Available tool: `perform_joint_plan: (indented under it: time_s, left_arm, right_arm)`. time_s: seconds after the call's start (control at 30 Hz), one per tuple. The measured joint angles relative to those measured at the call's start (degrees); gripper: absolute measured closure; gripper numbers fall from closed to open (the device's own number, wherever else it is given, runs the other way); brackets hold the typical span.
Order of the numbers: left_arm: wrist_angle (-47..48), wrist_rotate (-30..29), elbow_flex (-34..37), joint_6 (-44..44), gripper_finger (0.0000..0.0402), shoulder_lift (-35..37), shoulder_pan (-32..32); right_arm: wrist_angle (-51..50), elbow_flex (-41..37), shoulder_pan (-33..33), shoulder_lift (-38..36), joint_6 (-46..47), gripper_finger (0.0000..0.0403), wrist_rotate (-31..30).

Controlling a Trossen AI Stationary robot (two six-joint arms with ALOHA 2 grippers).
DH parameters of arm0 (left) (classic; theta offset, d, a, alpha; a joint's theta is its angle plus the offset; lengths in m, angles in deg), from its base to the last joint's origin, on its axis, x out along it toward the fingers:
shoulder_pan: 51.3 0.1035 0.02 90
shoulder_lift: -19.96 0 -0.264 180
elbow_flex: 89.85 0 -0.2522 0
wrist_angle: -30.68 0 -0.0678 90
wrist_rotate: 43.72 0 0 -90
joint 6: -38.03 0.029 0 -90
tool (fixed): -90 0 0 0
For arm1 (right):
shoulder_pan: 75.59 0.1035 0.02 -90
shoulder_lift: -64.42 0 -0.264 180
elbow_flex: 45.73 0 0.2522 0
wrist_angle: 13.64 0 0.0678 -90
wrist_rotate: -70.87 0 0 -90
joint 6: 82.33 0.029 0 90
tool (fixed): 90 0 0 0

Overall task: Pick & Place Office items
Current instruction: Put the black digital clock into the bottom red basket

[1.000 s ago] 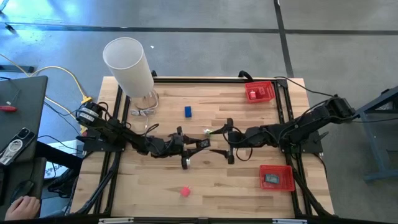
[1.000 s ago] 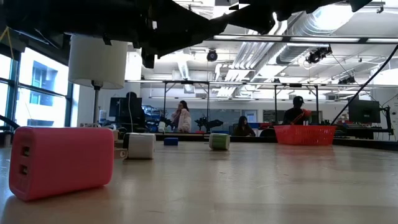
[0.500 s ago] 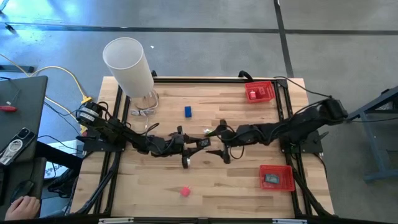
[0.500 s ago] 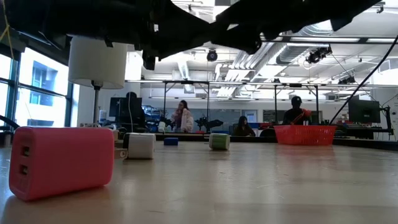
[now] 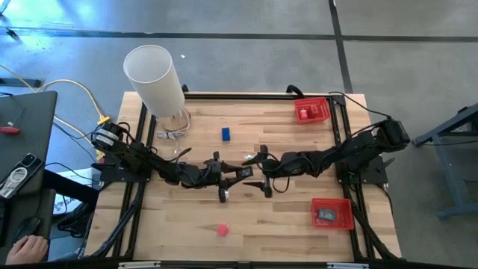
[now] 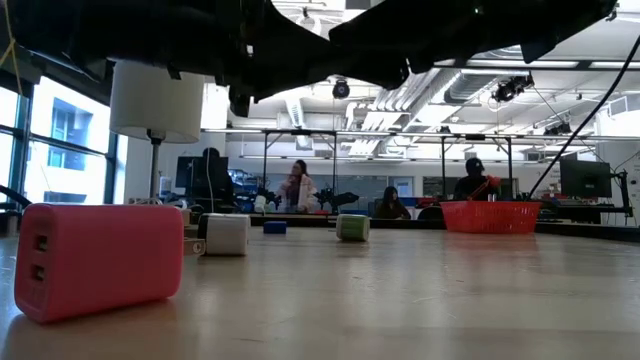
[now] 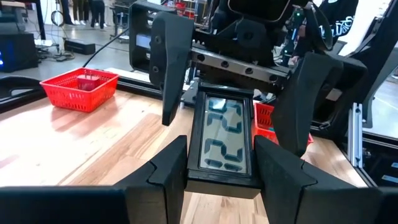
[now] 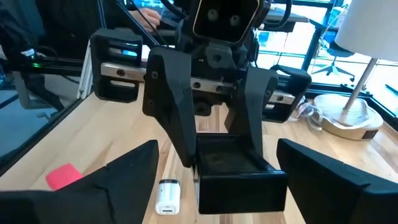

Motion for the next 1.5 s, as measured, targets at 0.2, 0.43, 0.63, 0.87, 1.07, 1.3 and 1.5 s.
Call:
perform_joint_plan:
  time_s: [0.2,0.43,0.63,0.87,1.07,1.3,1.5]
  left_arm:
    - [0.75,0.03,0.00,0.00,0.0256,0.00,-0.28]
    - [0.77,0.15,0.00,0.00,0.0256,0.00,-0.26]
    - [0.74,0.25,0.00,0.03,0.0256,0.00,-0.26]
    - [1.07,0.66,0.00,0.20,0.0256,0.00,-0.31]
    - [1.19,1.14,0.00,-1.34,0.0240,0.00,-0.23]
    - [1.25,0.96,0.00,-1.42,0.0167,0.00,-0.17]
    - [1.16,1.41,0.02,-1.15,0.0160,-0.04,-0.24]
  right_arm:
    - [-0.53,0.00,0.22,0.00,1.59,0.0094,1.34]
    - [-2.44,0.00,0.22,-0.04,2.08,0.0148,2.10]
    - [-2.94,0.00,0.20,-0.04,1.76,0.0211,1.41]
    - [-3.21,0.00,0.17,-0.04,1.17,0.0261,2.84]
    - [-3.45,0.00,0.20,-0.04,1.28,0.0253,2.93]
    - [-3.79,0.00,0.24,-0.07,1.05,0.0261,2.97]
    - [-4.80,0.02,0.24,-0.11,1.05,0.0261,2.37]
